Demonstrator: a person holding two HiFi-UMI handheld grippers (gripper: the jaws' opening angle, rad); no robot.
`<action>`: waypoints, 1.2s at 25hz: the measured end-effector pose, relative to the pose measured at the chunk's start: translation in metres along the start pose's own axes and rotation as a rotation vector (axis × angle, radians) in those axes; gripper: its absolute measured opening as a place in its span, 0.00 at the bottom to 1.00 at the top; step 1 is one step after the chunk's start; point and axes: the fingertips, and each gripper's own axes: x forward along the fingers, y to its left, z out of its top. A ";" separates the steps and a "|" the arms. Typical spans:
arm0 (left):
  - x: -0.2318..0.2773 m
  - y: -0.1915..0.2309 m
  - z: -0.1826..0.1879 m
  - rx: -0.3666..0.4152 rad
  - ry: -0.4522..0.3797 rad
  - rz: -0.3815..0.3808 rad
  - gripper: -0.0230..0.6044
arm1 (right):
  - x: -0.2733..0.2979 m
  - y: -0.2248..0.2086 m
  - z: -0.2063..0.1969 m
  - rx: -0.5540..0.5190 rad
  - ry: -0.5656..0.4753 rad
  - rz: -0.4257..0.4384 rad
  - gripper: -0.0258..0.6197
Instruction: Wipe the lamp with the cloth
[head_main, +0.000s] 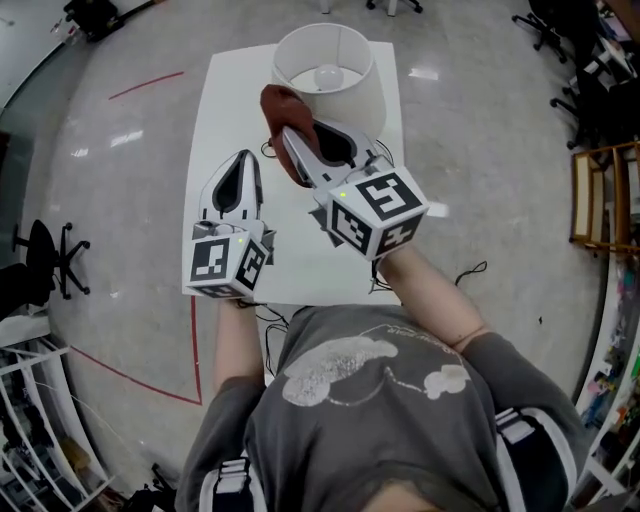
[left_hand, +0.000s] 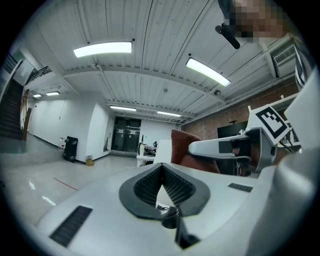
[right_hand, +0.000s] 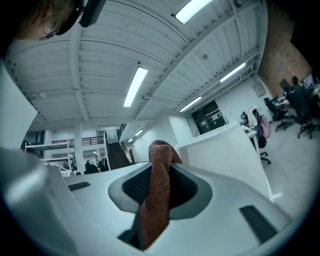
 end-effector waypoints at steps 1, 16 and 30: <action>0.001 0.003 -0.003 -0.006 0.003 -0.008 0.05 | 0.002 0.001 -0.006 0.004 0.010 -0.007 0.17; 0.002 0.016 -0.038 -0.074 0.060 -0.100 0.05 | 0.013 -0.018 -0.110 0.097 0.212 -0.088 0.17; 0.008 0.034 -0.001 -0.060 -0.024 -0.117 0.05 | 0.029 0.020 -0.019 -0.019 0.033 -0.060 0.17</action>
